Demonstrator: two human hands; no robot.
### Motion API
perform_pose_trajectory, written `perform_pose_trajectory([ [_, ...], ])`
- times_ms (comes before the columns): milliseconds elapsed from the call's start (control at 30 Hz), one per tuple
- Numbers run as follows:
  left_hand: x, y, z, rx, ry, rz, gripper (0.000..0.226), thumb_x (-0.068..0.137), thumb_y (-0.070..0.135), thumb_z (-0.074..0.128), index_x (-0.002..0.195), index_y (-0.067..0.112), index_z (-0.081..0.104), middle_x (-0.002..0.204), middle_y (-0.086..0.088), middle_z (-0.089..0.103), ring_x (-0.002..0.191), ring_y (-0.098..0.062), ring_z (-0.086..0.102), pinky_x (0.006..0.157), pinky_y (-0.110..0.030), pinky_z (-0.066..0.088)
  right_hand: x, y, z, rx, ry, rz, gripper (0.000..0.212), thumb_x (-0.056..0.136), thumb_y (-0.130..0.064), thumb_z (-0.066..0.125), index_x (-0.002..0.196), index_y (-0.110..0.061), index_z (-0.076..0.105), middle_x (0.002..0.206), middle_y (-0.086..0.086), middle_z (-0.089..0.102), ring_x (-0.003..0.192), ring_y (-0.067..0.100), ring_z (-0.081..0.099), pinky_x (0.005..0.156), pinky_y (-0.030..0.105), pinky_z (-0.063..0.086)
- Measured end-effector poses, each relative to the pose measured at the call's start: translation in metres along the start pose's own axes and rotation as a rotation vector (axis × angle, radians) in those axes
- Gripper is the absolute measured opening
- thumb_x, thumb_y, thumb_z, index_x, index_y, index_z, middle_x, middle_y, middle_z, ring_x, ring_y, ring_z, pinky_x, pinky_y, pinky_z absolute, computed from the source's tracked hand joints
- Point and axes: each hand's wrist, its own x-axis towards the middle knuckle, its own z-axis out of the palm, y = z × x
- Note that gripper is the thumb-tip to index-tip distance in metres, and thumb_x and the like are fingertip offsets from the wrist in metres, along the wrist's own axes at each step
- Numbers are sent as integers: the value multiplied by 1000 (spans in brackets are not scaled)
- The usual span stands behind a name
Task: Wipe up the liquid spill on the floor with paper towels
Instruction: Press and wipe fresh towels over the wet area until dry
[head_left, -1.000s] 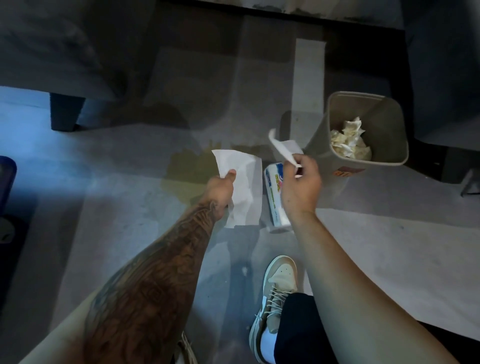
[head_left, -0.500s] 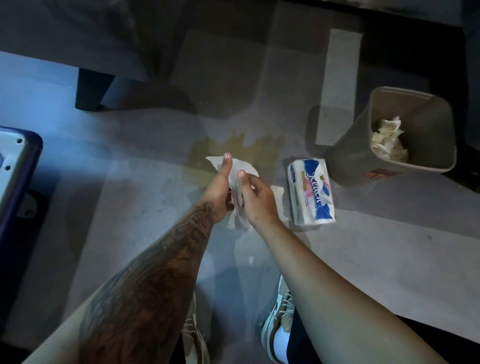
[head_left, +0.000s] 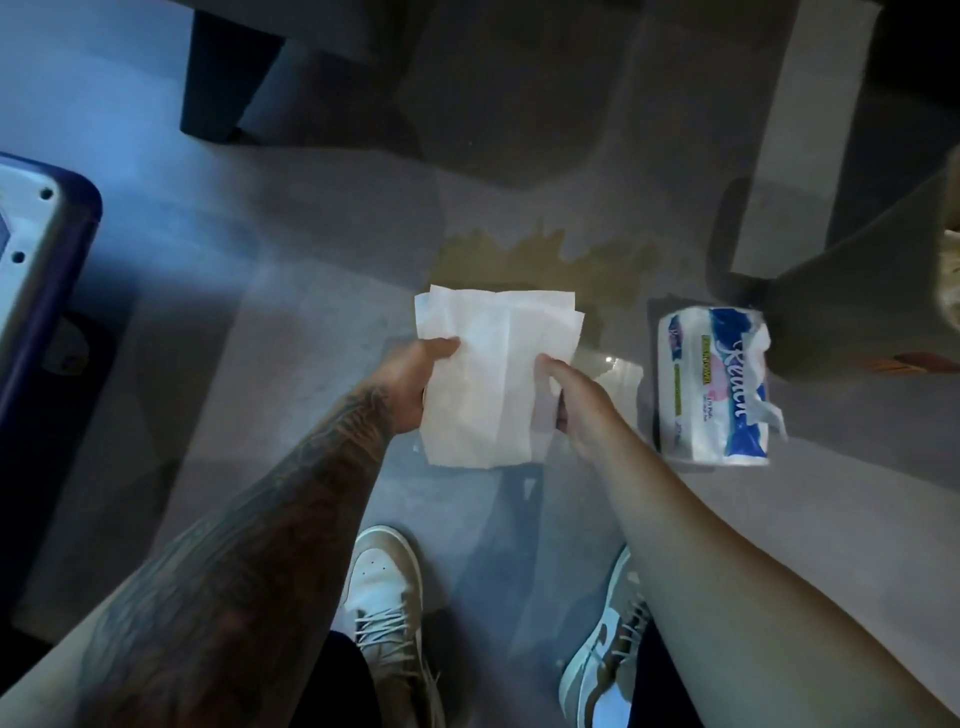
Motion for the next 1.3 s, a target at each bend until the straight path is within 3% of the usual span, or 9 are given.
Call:
perform_pose_trajectory([
  [133, 25, 10, -13, 36, 93, 110, 13, 96, 16, 59, 107, 11, 66, 106, -12, 70, 93, -31, 66, 89, -45, 54, 23, -8, 11, -119, 48, -201, 9, 87, -13, 66, 95, -18, 69, 93, 0, 74, 83, 19, 69, 74, 31, 54],
  [333, 65, 28, -30, 600, 285, 369, 29, 93, 5, 56, 121, 5, 63, 115, -9, 67, 94, -25, 62, 77, -33, 51, 67, -40, 34, -226, 162, -374, 14, 88, -18, 70, 102, -20, 68, 102, -2, 72, 87, 16, 69, 79, 32, 58],
  [467, 90, 38, -29, 777, 413, 455, 34, 95, 6, 54, 129, 6, 59, 128, -9, 63, 113, -30, 59, 88, -33, 48, 85, -63, 42, -250, 183, -421, 17, 89, -10, 63, 104, -16, 66, 87, -7, 67, 69, 7, 61, 50, 11, 45],
  [633, 110, 30, -26, 830, 476, 526, 44, 87, 11, 62, 129, 17, 52, 128, -5, 61, 110, -26, 60, 93, -35, 52, 102, -68, 43, -299, 184, -448, 35, 89, -9, 67, 122, -15, 57, 99, -7, 64, 72, -3, 57, 46, 2, 40],
  [733, 114, 22, -30, 1074, 637, 658, 68, 85, 25, 68, 145, 14, 35, 150, -11, 39, 132, -33, 44, 109, -47, 42, 107, -64, 42, -341, 128, -424, 51, 87, -14, 70, 133, -19, 49, 104, -8, 68, 82, 4, 65, 52, 6, 45],
  [900, 121, 18, -28, 1407, 509, 686, 73, 94, 36, 56, 154, 21, 18, 164, -9, 13, 150, -35, 14, 119, -54, 24, 113, -44, 43, -370, 185, -468, 68, 84, -5, 64, 143, -27, 38, 94, -6, 71, 81, 7, 68, 58, 12, 47],
  [1033, 132, 18, -20, 1579, 371, 628, 73, 97, 37, 48, 156, 20, 8, 166, -6, 3, 152, -34, 3, 122, -51, 19, 112, -38, 47, -319, 236, -531, 56, 86, -4, 61, 135, -25, 44, 87, -2, 71, 71, 12, 66, 60, 20, 47],
  [1200, 148, 20, -22, 1659, 289, 650, 62, 93, 32, 50, 148, 22, 23, 161, -3, 15, 149, -33, 14, 117, -54, 30, 113, -41, 51, -371, 216, -573, 22, 88, -4, 59, 100, -21, 61, 82, -1, 62, 58, 8, 52, 56, 20, 44],
  [1300, 153, 21, -17, 1631, 373, 697, 59, 94, 26, 44, 149, 21, 27, 161, -7, 20, 147, -32, 19, 118, -51, 29, 117, -40, 50, -381, 196, -541, 20, 91, -7, 59, 100, -23, 67, 85, -2, 62, 62, 9, 54, 59, 18, 46],
])
